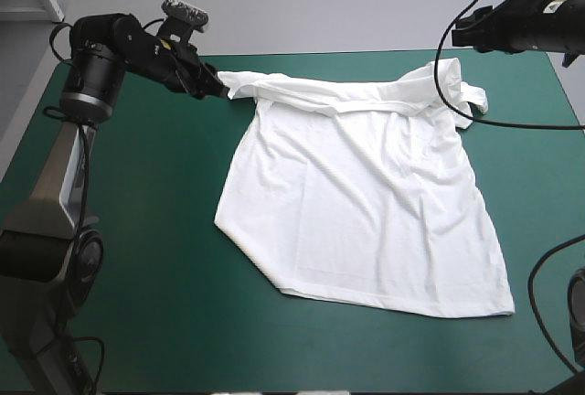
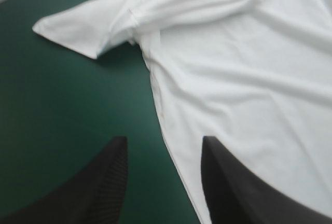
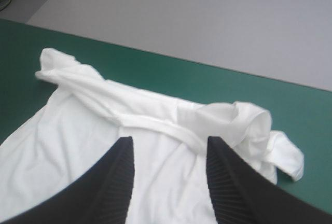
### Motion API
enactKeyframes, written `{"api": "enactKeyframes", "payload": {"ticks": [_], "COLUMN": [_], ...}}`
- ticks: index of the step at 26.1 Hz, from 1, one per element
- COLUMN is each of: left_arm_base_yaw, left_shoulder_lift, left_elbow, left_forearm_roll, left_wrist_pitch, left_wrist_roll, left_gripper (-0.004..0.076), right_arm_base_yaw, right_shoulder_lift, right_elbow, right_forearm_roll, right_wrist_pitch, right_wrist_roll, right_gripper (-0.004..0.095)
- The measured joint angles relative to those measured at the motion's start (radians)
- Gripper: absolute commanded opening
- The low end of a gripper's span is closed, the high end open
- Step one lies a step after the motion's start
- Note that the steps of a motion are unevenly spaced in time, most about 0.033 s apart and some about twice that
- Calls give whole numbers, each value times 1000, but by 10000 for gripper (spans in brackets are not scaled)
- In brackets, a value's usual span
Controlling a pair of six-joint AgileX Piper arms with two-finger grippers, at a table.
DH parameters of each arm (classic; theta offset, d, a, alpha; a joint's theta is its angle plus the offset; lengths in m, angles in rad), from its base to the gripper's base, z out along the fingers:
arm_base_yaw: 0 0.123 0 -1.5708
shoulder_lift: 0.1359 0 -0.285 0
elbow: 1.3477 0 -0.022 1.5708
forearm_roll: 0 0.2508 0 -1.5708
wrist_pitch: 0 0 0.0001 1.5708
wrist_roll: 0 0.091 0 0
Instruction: Fold the cloth
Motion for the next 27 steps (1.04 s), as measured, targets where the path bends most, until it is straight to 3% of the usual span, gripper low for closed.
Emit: {"api": "enactKeyframes", "payload": {"ticks": [5, 16, 22, 27], "left_arm_base_yaw": [0, -3, -80, -88], "left_shoulder_lift": [-152, -403, -408, -408], "left_elbow": [350, 1031, 1240, 1255], "left_forearm_roll": [-6, -165, -241, -219], "left_wrist_pitch": [-16, -286, -468, -573], "left_wrist_roll": [17, 77, 116, 93], "left_gripper": [326, 325, 325, 325], "right_arm_base_yaw": [-1, -1, -1, -1], "right_shoulder_lift": [-64, -327, -531, -578], "right_elbow": [105, 528, 809, 938], "right_forearm_roll": [56, 80, 71, 32], "right_wrist_pitch": [74, 38, -53, -98], "right_wrist_roll": [6, -10, -16, -17], "right_gripper": [400, 400, 400, 400]}}
